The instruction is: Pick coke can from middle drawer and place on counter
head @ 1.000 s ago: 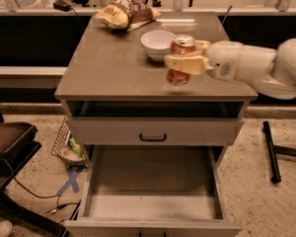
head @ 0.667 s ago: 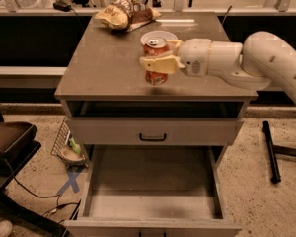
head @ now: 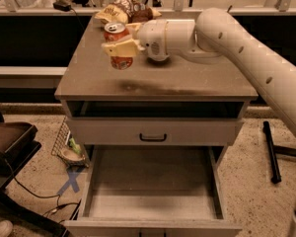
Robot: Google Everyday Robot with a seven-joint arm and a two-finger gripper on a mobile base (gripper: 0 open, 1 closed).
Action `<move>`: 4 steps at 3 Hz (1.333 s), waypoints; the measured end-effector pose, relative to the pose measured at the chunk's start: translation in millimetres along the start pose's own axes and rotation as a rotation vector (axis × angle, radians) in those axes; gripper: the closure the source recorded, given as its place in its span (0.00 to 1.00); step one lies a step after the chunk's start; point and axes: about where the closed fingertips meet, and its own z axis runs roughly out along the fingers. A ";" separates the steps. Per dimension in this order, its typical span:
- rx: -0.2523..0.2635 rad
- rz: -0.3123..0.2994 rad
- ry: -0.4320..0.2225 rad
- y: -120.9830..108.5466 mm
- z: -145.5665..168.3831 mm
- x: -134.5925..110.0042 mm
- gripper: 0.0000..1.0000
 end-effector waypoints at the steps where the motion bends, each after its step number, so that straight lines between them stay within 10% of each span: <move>1: -0.047 0.011 -0.002 -1.7 32.1 3.6 1.00; 4: -0.158 0.022 0.012 27.4 89.5 43.9 0.98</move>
Offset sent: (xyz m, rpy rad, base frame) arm 0.0041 0.0849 -0.0474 -0.0191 0.0467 0.1347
